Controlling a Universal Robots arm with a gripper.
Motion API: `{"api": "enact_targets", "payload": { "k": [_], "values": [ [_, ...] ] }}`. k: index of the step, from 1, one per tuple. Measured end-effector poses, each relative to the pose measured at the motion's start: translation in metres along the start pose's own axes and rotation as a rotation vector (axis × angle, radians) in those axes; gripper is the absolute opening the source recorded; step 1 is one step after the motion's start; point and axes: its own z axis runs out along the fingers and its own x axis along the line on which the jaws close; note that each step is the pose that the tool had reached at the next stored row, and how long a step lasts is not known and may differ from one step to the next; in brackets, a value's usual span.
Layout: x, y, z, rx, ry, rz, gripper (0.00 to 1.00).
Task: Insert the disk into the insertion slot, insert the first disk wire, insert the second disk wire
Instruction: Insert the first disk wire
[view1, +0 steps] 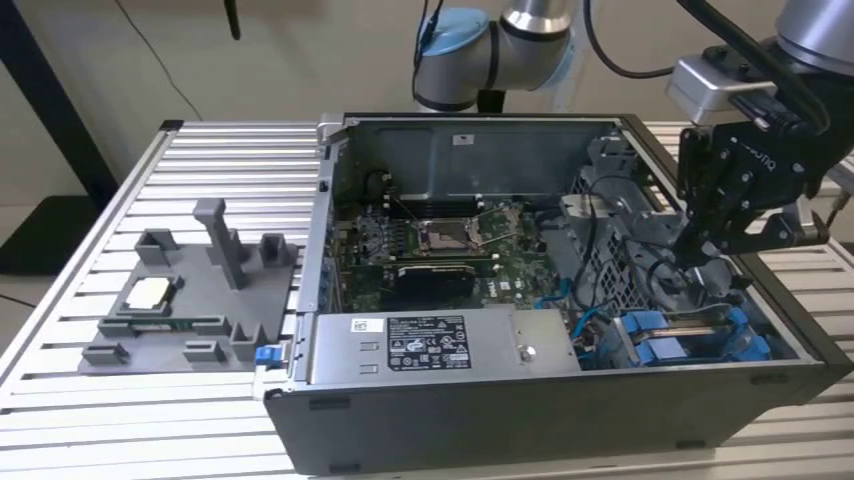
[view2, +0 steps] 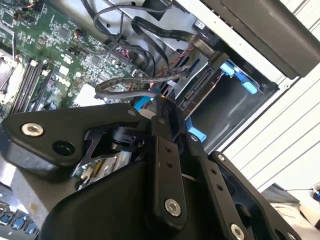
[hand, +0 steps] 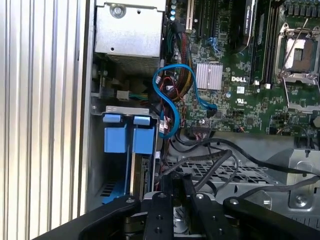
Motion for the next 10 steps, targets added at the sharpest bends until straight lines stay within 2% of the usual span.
{"api": "enact_targets", "payload": {
  "k": [10],
  "values": [
    [0.0059,-0.0058,0.0054,0.0002,0.0025,0.009,0.19]
  ]
}}
